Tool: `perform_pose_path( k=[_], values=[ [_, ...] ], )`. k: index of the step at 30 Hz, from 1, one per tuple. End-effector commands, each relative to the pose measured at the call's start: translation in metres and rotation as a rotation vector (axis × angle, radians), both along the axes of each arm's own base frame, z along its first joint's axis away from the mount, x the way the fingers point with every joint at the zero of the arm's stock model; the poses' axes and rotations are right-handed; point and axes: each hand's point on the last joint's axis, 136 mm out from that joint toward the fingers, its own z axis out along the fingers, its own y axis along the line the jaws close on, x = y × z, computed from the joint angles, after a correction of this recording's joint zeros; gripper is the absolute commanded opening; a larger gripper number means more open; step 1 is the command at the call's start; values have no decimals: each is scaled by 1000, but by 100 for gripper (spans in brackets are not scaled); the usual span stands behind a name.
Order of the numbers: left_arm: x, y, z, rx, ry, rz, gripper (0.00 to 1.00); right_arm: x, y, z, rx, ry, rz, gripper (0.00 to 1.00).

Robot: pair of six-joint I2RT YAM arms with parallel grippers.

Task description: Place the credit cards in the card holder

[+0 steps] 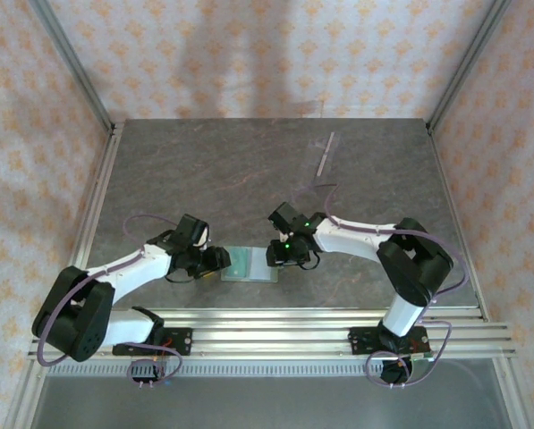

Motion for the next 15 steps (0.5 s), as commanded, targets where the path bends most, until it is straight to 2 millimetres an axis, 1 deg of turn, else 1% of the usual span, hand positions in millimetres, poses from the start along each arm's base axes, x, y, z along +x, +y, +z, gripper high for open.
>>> perform_pose_path(
  k=[1, 6, 11, 15],
  values=[
    [11, -12, -1, -48, -42, -27, 54, 2, 11, -1, 62, -13, 23, 32],
    [15, -19, 3, -90, -53, -18, 52, -1, 30, -4, 150, 15, 58, 23],
    [15, -22, 9, -117, -52, -19, 46, 1, 43, -4, 201, 26, 62, 21],
    [16, -23, 23, -139, -89, -13, 46, 3, 49, -6, 211, 27, 63, 21]
  ],
)
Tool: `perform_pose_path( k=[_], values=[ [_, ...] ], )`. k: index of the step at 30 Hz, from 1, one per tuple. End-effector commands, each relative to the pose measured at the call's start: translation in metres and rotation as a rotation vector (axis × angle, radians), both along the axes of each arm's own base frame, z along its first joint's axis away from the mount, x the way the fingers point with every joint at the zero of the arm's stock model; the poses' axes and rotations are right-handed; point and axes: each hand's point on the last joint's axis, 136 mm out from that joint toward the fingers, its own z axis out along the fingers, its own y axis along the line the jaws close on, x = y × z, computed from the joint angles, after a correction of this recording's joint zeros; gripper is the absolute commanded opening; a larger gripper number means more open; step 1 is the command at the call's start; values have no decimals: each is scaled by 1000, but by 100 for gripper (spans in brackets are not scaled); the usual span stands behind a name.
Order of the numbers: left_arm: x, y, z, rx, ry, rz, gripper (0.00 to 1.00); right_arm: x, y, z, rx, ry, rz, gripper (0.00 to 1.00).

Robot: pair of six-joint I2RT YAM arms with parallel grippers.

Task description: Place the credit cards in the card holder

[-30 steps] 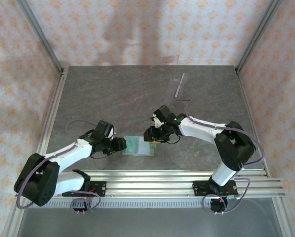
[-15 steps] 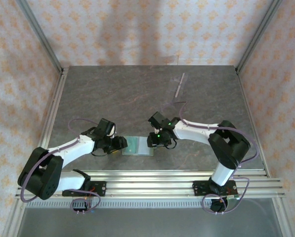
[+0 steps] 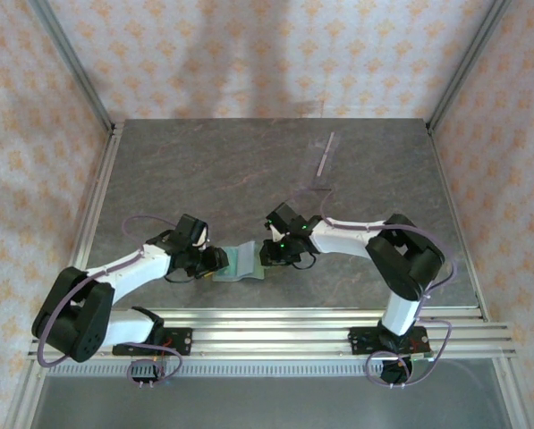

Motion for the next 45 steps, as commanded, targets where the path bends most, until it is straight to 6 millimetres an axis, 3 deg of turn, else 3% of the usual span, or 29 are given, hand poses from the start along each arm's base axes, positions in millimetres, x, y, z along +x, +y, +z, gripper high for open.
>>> perform_pose_path(
  k=[1, 13, 26, 36, 45],
  values=[
    [17, -24, 24, -126, -103, -36, 46, -1, 15, -1, 45, 6, 17, 21],
    [23, -30, 53, -169, -193, -30, 45, 4, 20, -6, 50, 6, 10, 20],
    [24, -41, 58, -199, -230, -58, 44, 3, 20, -11, 49, 10, 14, 24],
    [22, -55, 46, -204, -193, -89, 44, 10, 24, -1, 89, -43, 2, 31],
    [20, -57, 16, -186, -119, -75, 41, 10, 11, 11, 61, -70, -25, 42]
  ],
)
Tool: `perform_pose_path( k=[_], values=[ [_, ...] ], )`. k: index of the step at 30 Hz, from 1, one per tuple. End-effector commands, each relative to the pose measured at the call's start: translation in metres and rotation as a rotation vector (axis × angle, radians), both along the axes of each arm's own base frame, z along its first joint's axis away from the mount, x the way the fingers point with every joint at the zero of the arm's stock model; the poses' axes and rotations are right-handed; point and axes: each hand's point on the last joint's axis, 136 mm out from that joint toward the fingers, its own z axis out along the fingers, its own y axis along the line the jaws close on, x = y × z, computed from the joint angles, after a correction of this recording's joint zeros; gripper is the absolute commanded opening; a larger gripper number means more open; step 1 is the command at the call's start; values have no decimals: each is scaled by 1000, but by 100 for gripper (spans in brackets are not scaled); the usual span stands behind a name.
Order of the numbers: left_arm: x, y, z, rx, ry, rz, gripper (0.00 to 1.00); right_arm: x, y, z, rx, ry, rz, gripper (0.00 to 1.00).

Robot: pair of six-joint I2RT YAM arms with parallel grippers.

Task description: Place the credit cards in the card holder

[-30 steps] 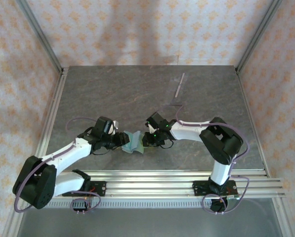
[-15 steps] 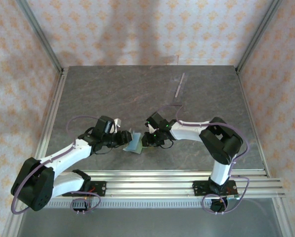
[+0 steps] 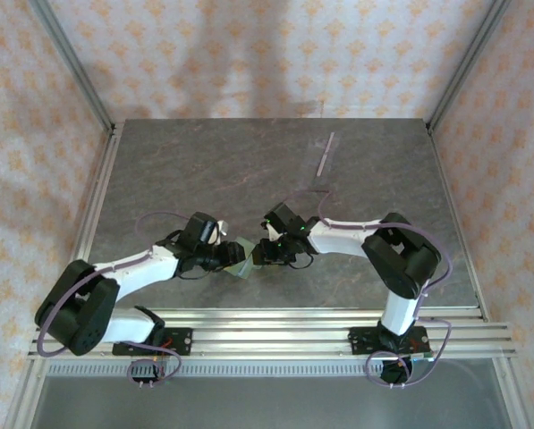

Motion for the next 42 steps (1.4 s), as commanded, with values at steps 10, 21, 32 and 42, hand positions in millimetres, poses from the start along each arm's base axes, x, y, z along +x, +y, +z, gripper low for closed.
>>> perform_pose_path(
  k=[10, 21, 32, 42],
  values=[
    [1, -3, 0, -6, -4, 14, 40, 3, -7, 22, 23, -76, -39, 19],
    [9, 45, 40, 301, -101, 1, 61, 10, -6, 26, 49, -101, 8, 7],
    [15, 36, 3, 272, -53, -37, 25, 33, -17, 29, 34, -119, 15, 13],
    [8, 8, -12, 194, -44, -54, 24, 34, -20, 35, 52, -71, -69, 42]
  ],
)
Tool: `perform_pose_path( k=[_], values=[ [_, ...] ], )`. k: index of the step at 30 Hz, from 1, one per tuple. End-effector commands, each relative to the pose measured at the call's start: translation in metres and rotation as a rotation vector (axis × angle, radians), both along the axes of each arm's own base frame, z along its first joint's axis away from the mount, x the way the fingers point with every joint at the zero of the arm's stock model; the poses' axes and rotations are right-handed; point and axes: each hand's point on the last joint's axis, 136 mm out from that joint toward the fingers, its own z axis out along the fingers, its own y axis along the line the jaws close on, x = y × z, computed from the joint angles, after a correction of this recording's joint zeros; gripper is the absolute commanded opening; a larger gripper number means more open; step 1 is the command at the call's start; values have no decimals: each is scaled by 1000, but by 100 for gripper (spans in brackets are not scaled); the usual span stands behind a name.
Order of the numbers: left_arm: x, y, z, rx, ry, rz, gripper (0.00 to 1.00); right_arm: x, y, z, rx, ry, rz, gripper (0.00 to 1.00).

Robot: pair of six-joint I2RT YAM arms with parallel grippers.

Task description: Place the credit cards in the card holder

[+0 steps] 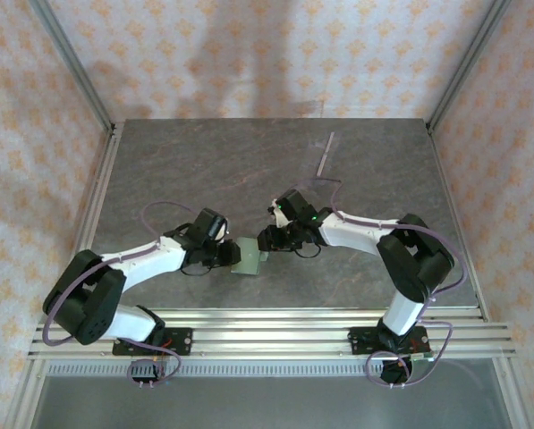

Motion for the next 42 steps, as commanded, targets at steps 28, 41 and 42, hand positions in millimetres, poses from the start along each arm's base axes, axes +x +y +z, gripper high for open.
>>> perform_pose_path(
  k=[28, 41, 42],
  values=[
    [18, -57, 49, -198, -38, -85, 39, 2, -55, 8, 74, 67, -224, 55],
    [19, -75, 37, -160, 16, -150, 35, 1, -61, 8, 86, 64, -222, 60],
    [19, -75, 36, -158, 17, -153, 35, 1, -61, 8, 86, 62, -220, 60]
  ],
)
